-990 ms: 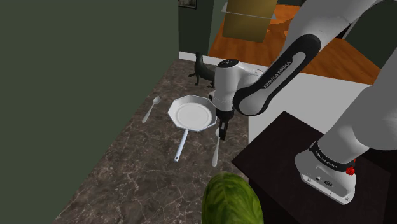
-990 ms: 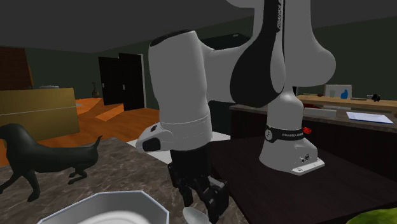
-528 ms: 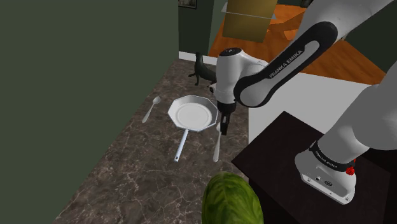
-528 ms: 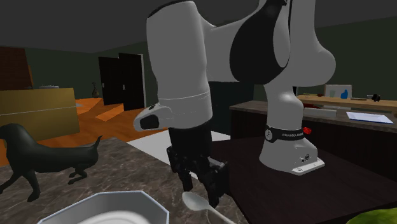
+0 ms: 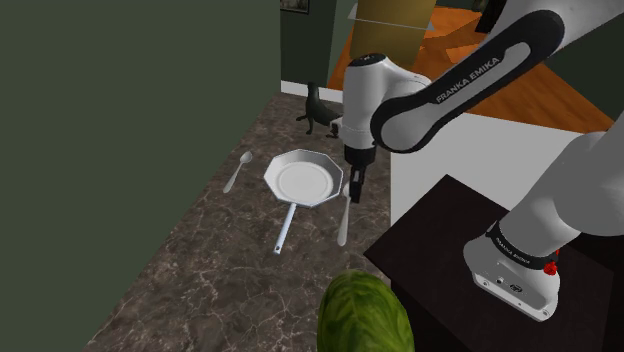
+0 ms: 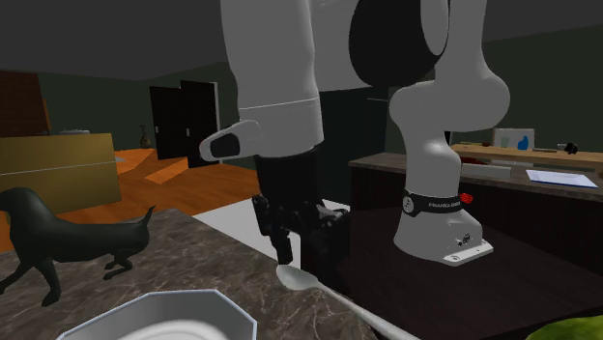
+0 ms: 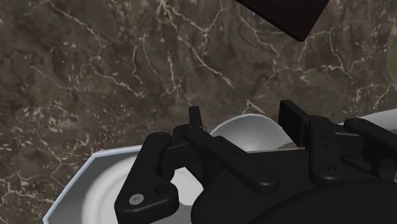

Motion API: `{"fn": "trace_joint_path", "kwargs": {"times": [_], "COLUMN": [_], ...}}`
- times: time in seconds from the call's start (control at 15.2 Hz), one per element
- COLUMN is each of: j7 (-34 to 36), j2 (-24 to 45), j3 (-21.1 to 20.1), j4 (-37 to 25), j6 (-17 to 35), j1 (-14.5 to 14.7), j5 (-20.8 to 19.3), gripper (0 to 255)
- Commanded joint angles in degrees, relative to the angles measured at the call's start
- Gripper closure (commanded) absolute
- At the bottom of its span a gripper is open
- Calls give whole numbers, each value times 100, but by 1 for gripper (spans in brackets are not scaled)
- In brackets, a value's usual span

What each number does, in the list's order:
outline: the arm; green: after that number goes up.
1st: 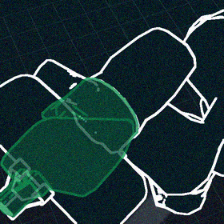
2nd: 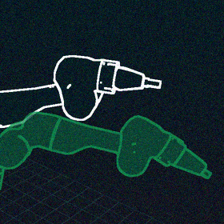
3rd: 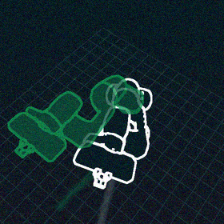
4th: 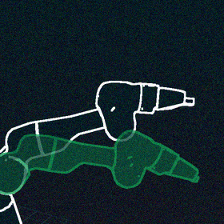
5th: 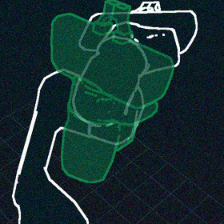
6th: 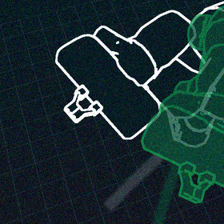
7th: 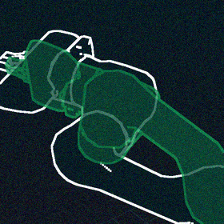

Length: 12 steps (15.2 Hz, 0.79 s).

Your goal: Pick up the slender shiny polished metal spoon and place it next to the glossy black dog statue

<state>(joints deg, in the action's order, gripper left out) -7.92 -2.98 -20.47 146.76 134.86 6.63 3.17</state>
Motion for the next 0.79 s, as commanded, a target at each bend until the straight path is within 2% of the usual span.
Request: {"fn": "trace_joint_path", "kwargs": {"times": [0.0,0.73], "j7": [-46,-214], "j2": [-159,-864], "j3": [4,74], "j4": [-39,-331], "j6": [-193,-1165], "j1": [8,43], "j5": [66,278], "gripper": [255,255]}}
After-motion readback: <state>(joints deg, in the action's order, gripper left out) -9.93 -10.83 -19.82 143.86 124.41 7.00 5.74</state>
